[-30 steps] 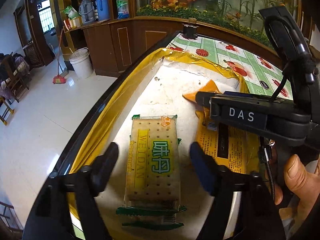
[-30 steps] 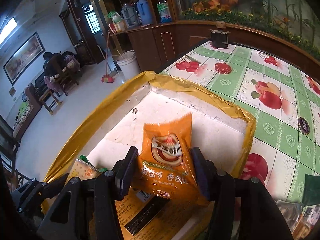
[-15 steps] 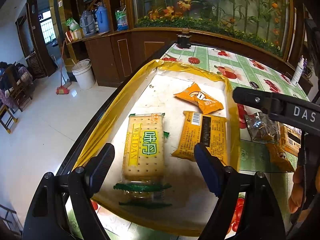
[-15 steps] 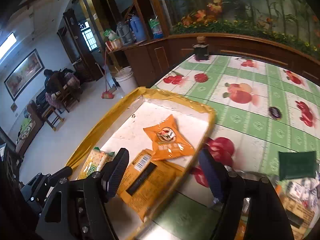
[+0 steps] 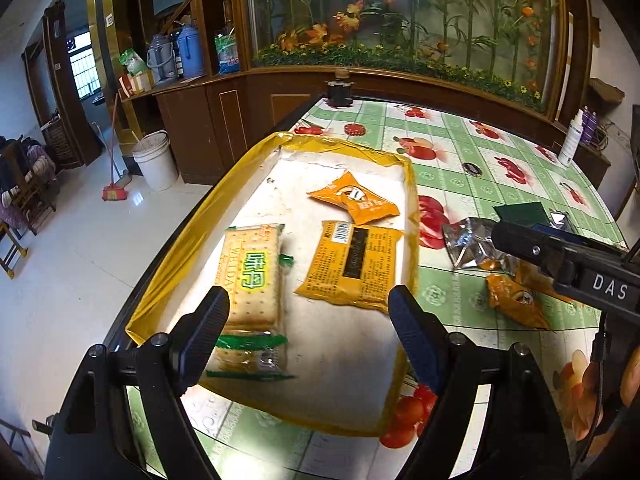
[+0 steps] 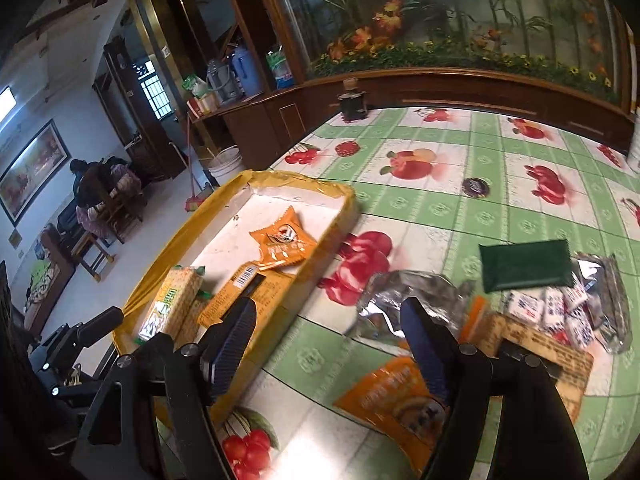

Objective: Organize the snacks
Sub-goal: 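Withdraw both grippers from the tray toward the remaining snacks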

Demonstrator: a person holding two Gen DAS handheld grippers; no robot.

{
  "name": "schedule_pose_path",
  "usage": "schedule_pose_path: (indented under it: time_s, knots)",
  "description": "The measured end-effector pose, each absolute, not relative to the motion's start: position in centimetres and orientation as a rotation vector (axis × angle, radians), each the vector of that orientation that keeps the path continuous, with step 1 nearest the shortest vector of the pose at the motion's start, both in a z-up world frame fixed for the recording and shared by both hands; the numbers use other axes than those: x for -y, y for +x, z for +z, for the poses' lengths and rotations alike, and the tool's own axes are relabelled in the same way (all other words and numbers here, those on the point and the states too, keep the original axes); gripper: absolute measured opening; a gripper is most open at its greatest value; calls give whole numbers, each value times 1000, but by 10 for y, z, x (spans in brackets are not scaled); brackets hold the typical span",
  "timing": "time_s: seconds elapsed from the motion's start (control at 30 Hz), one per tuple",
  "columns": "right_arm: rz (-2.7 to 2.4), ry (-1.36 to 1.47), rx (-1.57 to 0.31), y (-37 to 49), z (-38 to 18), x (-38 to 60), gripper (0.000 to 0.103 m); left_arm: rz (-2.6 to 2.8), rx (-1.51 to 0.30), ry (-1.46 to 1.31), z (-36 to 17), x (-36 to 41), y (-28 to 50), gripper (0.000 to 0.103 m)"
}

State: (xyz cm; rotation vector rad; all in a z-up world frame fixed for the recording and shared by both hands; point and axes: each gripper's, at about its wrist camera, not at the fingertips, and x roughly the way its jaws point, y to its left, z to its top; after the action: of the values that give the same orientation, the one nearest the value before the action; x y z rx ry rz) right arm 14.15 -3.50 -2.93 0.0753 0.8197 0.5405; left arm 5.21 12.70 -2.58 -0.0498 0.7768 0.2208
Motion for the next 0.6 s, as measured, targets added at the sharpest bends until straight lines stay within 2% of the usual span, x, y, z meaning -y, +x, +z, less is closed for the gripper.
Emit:
schedule_pose_path:
  time_s: [0.6]
  knots:
    - [377,110,-863,109,-60,143,80,66,-853,-18,-37,-61,60,82]
